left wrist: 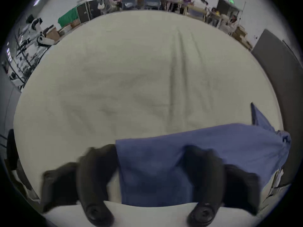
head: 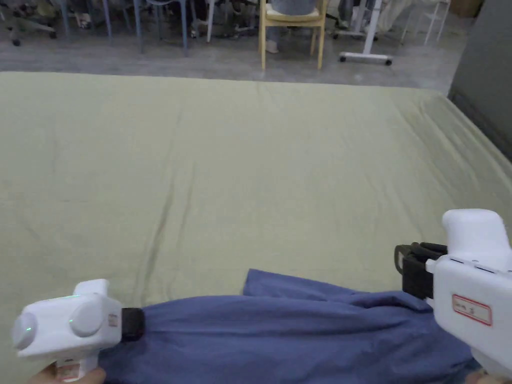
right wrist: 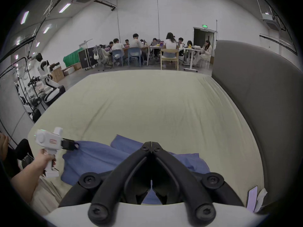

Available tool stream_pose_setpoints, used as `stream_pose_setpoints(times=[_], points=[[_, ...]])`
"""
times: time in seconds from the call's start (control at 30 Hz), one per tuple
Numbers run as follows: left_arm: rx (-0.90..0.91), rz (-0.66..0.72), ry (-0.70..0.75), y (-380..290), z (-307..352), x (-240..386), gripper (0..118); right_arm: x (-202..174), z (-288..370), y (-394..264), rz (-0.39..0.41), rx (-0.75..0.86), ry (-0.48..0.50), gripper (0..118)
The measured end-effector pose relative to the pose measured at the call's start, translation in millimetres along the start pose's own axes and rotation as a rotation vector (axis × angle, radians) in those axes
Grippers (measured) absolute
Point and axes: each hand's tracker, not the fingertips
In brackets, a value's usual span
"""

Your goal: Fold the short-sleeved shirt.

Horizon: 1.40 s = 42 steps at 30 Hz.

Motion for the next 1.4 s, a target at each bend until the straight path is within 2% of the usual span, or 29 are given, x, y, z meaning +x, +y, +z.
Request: stream_pose_setpoints(times=[0.03, 0.07, 0.1, 0.13, 0.2, 0.23, 0.27, 0.3, 0.33, 0.37, 0.4, 0.5, 0.53, 0.57, 0.6, 0.63, 0.67, 0.7, 0.73, 0.8, 0.87, 0.93, 1.07, 1.13, 1.23, 1.4], points=[[0.031, -0.002, -0.018, 3.2, 11.4, 4.1, 64, 7.6, -7.5, -0.5, 0.001, -0.019, -0.007, 2], [0.078, -0.016, -0.024, -0.2, 35.7, 9.1, 0, 15.3, -14.9, -0.4, 0.000, -0.042, -0.013, 2], [0.107, 0.016, -0.145, -2.1, 52.8, 11.5, 0, 25.1, -24.8, -0.3, -0.005, -0.081, -0.015, 2], [0.147, 0.062, -0.175, -5.9, 67.1, 15.5, 0, 37.1, -34.8, -0.7, -0.020, -0.123, -0.018, 2], [0.126, 0.048, -0.207, 0.6, 71.6, 9.6, 0, 59.4, -55.2, -1.7, -0.095, -0.179, -0.016, 4], [0.156, 0.018, -0.202, 3.2, 74.8, 7.5, 0, 70.2, -66.6, -2.0, -0.126, -0.231, -0.022, 25], [0.164, 0.005, -0.207, 4.5, 78.5, 7.1, 0, 80.4, -75.4, -3.4, -0.159, -0.261, -0.025, 87], [0.170, -0.001, -0.212, 6.4, 81.1, 5.4, 0, 91.3, -87.4, -5.5, -0.214, -0.316, -0.025, 118], [0.184, -0.012, -0.201, -0.5, 79.7, 9.1, 0, 100.0, -99.7, -9.9, -0.264, -0.379, -0.043, 118], [0.191, -0.016, -0.198, -0.5, 81.0, 8.4, 0, 105.6, -100.2, -11.4, -0.306, -0.287, -0.007, 118], [0.192, -0.015, -0.196, 0.3, 81.6, 6.3, 0, 112.8, -105.5, -14.8, -0.350, -0.367, -0.018, 118], [0.208, -0.006, -0.195, -7.5, 84.3, 6.0, 0, 125.7, -124.7, -25.2, -0.358, -0.495, -0.079, 115], [0.208, -0.004, -0.193, -7.4, 84.9, 4.6, 0, 120.4, -131.3, -35.4, -0.332, -0.502, -0.131, 108], [0.210, -0.002, -0.190, -6.9, 85.6, 3.2, 0, 118.3, -136.5, -40.1, -0.290, -0.539, -0.157, 80], [0.218, -0.005, -0.183, -11.6, 88.5, 6.3, 0, 116.5, -140.6, -43.7, -0.234, -0.573, -0.159, 40], [0.221, -0.001, -0.184, -12.0, 91.4, 5.6, 0, 114.7, -140.2, -46.1, -0.202, -0.585, -0.169, 21], [0.225, 0.004, -0.184, -11.8, 94.5, 4.7, 0, 113.3, -139.1, -48.6, -0.188, -0.579, -0.173, 18], [0.238, 0.014, -0.190, -11.6, 99.1, 3.1, 0, 111.4, -131.2, -50.3, -0.211, -0.533, -0.112, 16], [0.256, 0.018, -0.196, -15.3, 107.1, 5.6, 0, 106.8, -122.1, -49.6, -0.201, -0.492, -0.105, 15], [0.285, 0.030, -0.207, -13.7, 120.8, 5.0, 0, 94.2, -100.4, -41.4, -0.120, -0.388, -0.116, 14], [0.335, 0.074, -0.243, -6.2, 133.4, -1.3, 0, 82.4, -75.0, -28.1, -0.079, -0.304, -0.127, 13], [0.391, 0.099, -0.263, 15.1, 155.1, -6.7, 0, 69.7, -47.6, -4.7, 0.001, -0.219, -0.107, 13], [0.518, 0.139, -0.335, 74.1, 222.5, 3.6, 0, 56.6, -5.0, 65.7, 0.133, -0.050, -0.185, 13], [0.590, 0.155, -0.335, 112.4, 260.6, 9.0, 0, 59.4, 8.3, 108.5, 0.161, 0.020, -0.229, 13], [0.688, 0.148, -0.324, 169.2, 303.2, 12.8, 0, 71.0, 19.8, 171.3, 0.137, 0.070, -0.269, 13], [0.687, 0.196, -0.351, 256.5, 338.0, 16.6, 0, 89.0, 31.8, 268.4, 0.053, 0.070, -0.248, 13]])
